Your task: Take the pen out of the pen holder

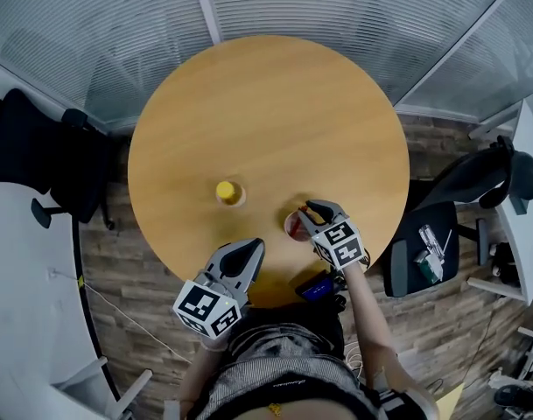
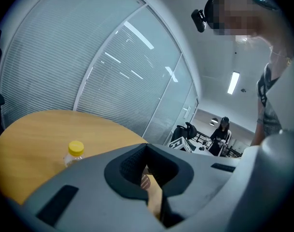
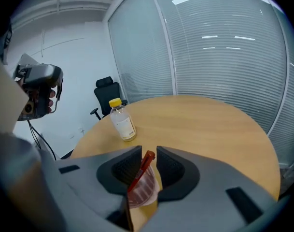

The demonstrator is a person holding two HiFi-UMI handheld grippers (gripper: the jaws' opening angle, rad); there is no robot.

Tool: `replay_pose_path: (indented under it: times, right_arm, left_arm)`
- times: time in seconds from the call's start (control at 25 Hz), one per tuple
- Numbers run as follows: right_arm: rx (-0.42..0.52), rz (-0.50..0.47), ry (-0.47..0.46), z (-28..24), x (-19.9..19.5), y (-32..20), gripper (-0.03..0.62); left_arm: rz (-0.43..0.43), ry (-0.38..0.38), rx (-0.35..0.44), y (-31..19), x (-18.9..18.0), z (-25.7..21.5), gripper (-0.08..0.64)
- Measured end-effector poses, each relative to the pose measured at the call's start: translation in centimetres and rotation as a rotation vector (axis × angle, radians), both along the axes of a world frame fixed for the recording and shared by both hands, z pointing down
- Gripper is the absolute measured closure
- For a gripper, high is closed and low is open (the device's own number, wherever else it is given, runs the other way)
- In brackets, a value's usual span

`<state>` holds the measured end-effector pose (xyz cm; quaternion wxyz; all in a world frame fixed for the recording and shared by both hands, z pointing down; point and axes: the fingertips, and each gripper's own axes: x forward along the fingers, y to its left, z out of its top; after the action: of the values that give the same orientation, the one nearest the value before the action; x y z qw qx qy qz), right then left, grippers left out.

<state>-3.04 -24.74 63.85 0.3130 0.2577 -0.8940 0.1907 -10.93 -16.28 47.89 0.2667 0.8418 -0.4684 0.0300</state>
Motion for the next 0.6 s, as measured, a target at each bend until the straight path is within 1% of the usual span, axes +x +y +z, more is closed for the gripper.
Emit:
replay_pose_path:
  times: [0.16,0.32,0.48,0.6]
  right_arm:
    - [-0.043,-0.007,-0.013,1.10,-0.11,-0.14,0.497]
    - [-0.062,-0.012,-0.042,1.33,-0.24,-0.09,0.503]
    - [-0.042,-0.028,-0.042,1.00,-0.25,0.04,0.523]
    - [-0.019,-0.045,-0.037,0.68,-0.41,0.39,0.526]
  left_arm:
    - [-0.027,0.001,-0.003,-0.28,-0.25,0.24,0.555]
    - [-0.040,-0.001,-0.010,-0.25,-0.42,0.64,0.555]
    - [-0.043,0.010,-0.020,0.02,-0.28,0.87,0.555]
    - [-0.034,0.011,-0.017,0.21,-0.11,0.81,0.555]
